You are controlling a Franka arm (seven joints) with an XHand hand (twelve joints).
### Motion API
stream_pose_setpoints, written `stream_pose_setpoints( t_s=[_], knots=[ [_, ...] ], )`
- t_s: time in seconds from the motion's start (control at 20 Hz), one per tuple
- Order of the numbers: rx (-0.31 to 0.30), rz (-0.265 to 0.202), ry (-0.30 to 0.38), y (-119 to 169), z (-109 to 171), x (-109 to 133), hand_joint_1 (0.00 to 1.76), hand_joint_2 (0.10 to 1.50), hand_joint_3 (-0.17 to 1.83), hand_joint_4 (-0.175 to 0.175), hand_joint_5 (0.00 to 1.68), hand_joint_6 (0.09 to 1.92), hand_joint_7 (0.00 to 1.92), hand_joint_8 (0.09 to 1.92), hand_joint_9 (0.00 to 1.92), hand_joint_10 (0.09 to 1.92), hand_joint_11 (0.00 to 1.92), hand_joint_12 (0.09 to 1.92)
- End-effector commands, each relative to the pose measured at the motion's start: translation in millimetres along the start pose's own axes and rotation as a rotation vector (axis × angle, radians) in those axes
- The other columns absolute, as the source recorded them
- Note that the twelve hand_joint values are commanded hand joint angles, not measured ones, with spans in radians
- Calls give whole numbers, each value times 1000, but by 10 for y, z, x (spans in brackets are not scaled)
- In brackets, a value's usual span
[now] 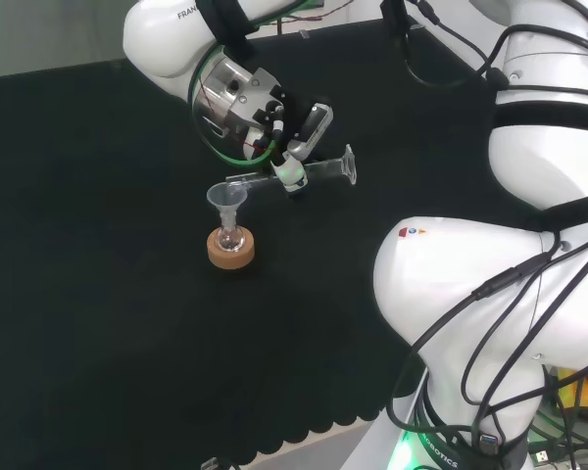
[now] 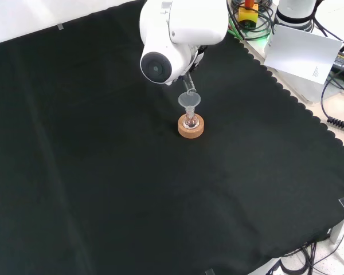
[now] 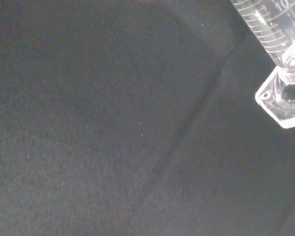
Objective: Pour the water from the graduated cylinder into the round-bottom flask.
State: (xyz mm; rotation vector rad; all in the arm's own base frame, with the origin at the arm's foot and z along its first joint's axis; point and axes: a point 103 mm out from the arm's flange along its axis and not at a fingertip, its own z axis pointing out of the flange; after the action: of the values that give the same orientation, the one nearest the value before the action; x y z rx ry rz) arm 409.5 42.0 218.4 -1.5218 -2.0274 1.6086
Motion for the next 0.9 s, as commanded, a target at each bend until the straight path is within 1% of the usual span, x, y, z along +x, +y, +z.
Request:
stream_pose_setpoints(
  t_s=[0.05, 0.9],
  knots=[
    [9, 3, 0, -23, -3, -10, 1129, 1158, -6, -143, 917, 1119, 1235, 374, 1483, 87, 1228, 743],
    [13, 22, -12, -95, -36, -10, 1130, 1158, -6, -145, 917, 1119, 1235, 368, 1482, 87, 1214, 740]
  ],
)
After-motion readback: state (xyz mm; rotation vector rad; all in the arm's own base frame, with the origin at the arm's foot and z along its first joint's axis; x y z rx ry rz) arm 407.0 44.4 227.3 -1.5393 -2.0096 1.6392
